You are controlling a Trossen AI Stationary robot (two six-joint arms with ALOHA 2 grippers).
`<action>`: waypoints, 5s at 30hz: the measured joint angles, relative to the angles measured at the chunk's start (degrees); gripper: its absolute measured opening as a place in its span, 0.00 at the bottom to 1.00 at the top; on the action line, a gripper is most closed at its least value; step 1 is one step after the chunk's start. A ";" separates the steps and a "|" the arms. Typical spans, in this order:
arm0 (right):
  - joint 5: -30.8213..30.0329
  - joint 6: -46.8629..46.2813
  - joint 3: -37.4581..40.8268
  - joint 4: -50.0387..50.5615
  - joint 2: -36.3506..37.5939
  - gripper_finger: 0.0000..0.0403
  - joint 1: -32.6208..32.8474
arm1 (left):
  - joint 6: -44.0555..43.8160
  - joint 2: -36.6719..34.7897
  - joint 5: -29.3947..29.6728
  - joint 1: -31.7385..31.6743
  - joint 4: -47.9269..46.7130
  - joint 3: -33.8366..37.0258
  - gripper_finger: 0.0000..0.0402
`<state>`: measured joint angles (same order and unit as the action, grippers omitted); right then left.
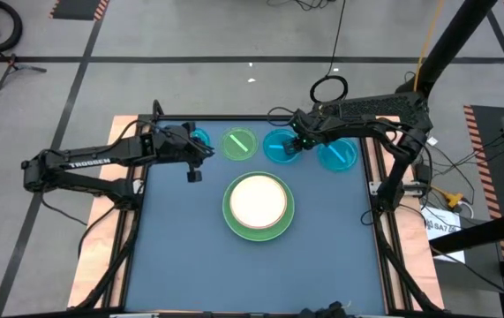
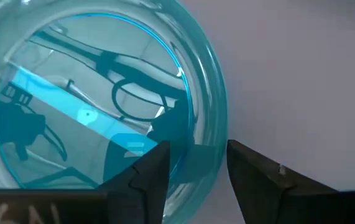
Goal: Stack plastic plates
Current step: Stack the middle blue plate on the white plate, then stack the right blue plate on the blue plate
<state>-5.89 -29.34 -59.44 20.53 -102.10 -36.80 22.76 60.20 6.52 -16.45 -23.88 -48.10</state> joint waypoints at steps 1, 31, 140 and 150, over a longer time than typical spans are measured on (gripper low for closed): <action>0.00 0.00 0.03 0.04 -0.05 0.37 0.00 | 0.00 0.00 -0.01 0.02 0.00 0.00 0.16; -0.03 -0.86 0.07 -0.28 11.95 0.01 0.28 | -0.17 0.00 0.00 0.02 0.15 0.00 0.16; -16.30 4.26 -5.84 11.82 13.85 0.00 26.14 | -0.44 0.15 0.03 0.02 1.55 -0.04 0.16; 4.02 10.18 -8.02 2.89 13.85 0.01 34.89 | -0.44 0.17 0.03 0.02 1.64 -0.04 0.16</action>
<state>-1.87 -19.17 -67.46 23.42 -88.25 -1.90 22.33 60.38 6.55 -16.43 -22.24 -48.14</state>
